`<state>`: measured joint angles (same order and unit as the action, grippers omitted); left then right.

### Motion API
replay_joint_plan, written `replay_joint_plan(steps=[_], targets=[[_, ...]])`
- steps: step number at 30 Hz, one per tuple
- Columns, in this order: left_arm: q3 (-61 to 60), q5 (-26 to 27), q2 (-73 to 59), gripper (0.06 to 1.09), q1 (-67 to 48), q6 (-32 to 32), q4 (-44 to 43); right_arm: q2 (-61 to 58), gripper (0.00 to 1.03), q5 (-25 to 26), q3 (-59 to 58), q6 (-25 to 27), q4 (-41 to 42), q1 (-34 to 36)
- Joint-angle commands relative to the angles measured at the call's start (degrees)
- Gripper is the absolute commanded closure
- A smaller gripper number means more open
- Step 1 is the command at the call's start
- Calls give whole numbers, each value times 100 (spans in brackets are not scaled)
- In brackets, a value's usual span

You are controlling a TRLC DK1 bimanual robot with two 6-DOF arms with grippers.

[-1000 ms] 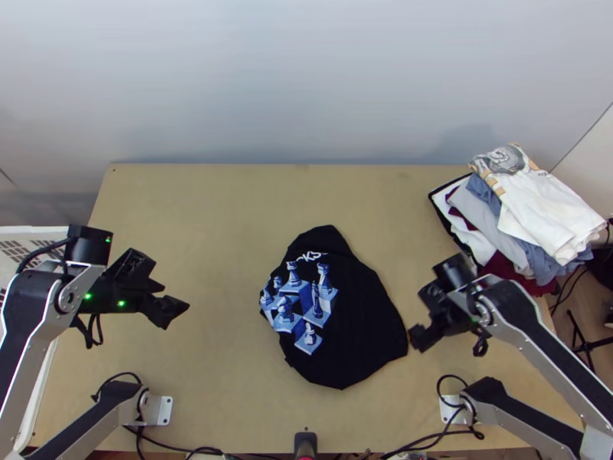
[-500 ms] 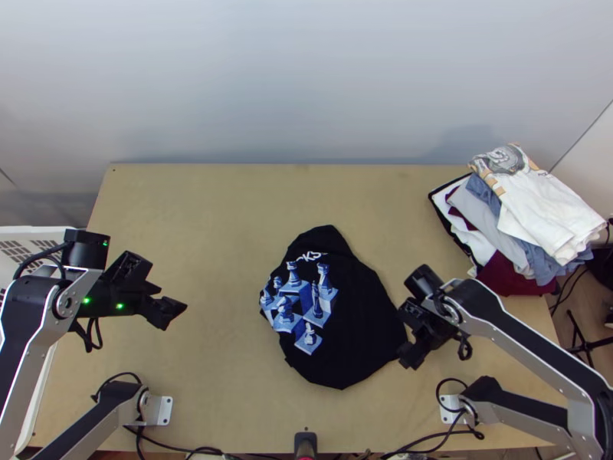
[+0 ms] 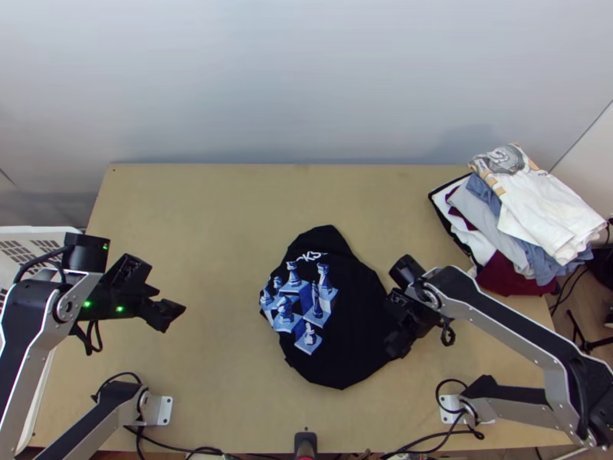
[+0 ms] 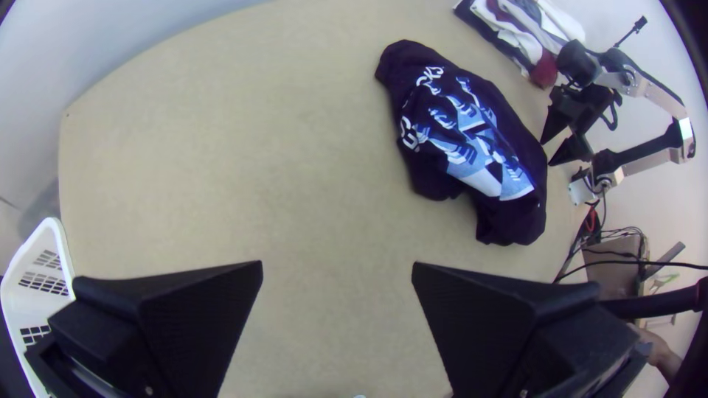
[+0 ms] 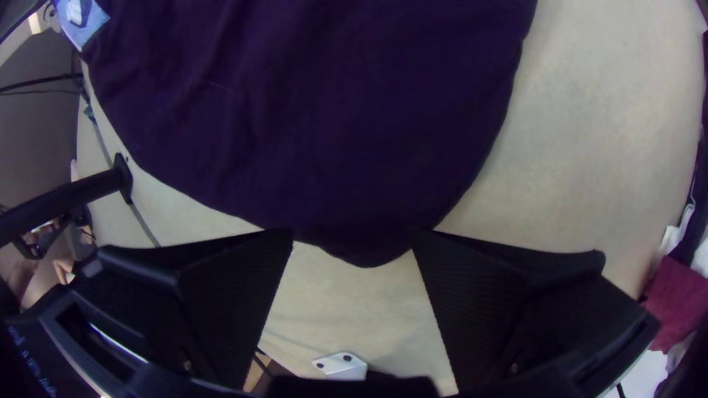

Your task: Fold the t-shirt

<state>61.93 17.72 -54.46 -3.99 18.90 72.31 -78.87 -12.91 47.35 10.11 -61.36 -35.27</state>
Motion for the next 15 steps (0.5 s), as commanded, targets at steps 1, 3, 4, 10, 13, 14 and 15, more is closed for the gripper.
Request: replay_joint_plan(steps=[1, 3, 4, 10, 13, 14, 15], targets=[[-181, -40, 137, 10, 3, 79, -16, -243, 27, 447, -68, -97, 221, -270], [-252, -49, 207, 10, 3, 106, -16, -252, 28, 596, -156, -106, 318, -297], [-287, -49, 234, 10, 3, 114, -33, -260, 30, 649, -218, -106, 406, -297], [-375, -102, 313, 10, 21, 141, -86, -287, 62, 711, -227, -123, 696, -305], [-375, -128, 322, 10, 21, 158, -103, -296, 81, 719, -174, -88, 731, -349], [-375, -146, 322, 10, 30, 185, -103, -260, 88, 719, -139, -62, 722, -367], [-366, -181, 330, 10, 39, 202, -103, -172, 94, 719, -103, -27, 713, -393]])
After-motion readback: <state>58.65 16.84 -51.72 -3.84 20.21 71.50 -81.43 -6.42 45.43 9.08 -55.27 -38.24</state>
